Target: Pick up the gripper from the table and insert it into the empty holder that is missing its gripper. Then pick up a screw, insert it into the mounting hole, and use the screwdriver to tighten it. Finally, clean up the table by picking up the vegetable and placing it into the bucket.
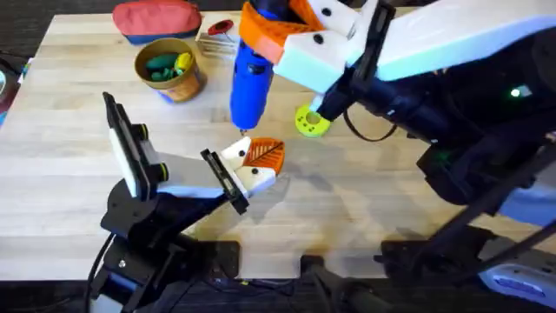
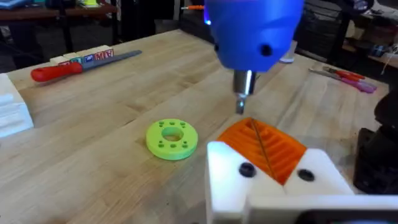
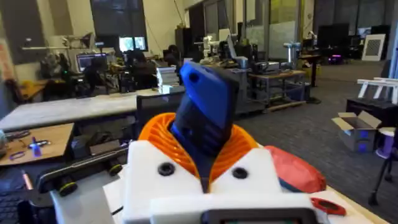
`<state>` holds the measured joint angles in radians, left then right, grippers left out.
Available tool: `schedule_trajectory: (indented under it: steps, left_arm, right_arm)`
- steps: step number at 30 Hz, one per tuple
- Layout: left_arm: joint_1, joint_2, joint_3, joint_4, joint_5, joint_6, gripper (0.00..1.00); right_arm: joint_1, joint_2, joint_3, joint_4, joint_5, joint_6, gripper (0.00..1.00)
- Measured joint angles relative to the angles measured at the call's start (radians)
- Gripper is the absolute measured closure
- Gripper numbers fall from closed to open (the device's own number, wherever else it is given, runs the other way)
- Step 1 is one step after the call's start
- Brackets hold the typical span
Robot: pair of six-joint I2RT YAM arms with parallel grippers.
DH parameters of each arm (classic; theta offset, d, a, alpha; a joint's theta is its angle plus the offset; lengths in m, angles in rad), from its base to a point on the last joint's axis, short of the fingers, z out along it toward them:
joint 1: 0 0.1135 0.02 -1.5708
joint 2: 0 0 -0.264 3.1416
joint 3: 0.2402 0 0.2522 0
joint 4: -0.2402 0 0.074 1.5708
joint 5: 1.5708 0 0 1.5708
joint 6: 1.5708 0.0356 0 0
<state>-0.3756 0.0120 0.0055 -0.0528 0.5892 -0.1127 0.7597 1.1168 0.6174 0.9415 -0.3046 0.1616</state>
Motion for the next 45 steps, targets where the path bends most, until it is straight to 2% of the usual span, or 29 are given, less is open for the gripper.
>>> schedule_trajectory:
  steps: [5,10,13,20,26,32,39,40,41,45]
  left_arm:
    - [0.0,0.0,0.0,0.0,-0.003,0.0,0.983]
    - [0.0,0.0,0.0,0.0,-0.003,0.0,0.983]
    - [0.0,0.0,0.0,0.0,-0.003,0.0,0.983]
    - [0.0,0.0,0.0,0.0,-0.003,0.0,0.983]
    - [0.0,0.0,0.0,0.0,-0.003,0.0,0.983]
    - [0.0,0.0,0.0,0.0,-0.003,0.0,0.983]
    - [0.0,0.0,0.0,0.0,-0.003,0.0,0.983]
    - [0.0,0.0,0.0,0.0,-0.003,0.0,0.983]
    - [0.0,0.0,0.0,0.0,-0.003,0.0,0.983]
    - [0.0,0.0,0.0,0.0,-0.003,0.0,0.983]
  right_arm:
    - [-0.076,-0.001,0.003,-0.05,0.003,-0.117,0.993]
    - [-0.225,0.003,0.061,-0.47,0.083,-0.371,0.993]
    - [-0.301,0.035,0.076,-0.588,0.195,-0.561,0.993]
    - [-0.408,0.151,0.097,-0.594,0.46,-1.03,0.994]
    - [-0.447,0.336,0.107,-0.585,0.552,-1.35,0.994]
    - [-0.463,0.494,0.107,-0.583,0.571,-1.468,0.994]
    - [-0.463,0.559,0.11,-0.572,0.578,-1.518,0.994]
    - [-0.463,0.563,0.112,-0.571,0.578,-1.52,0.976]
    - [-0.463,0.568,0.114,-0.572,0.578,-1.517,0.872]
    - [-0.463,0.578,0.116,-0.566,0.581,-1.491,0.306]
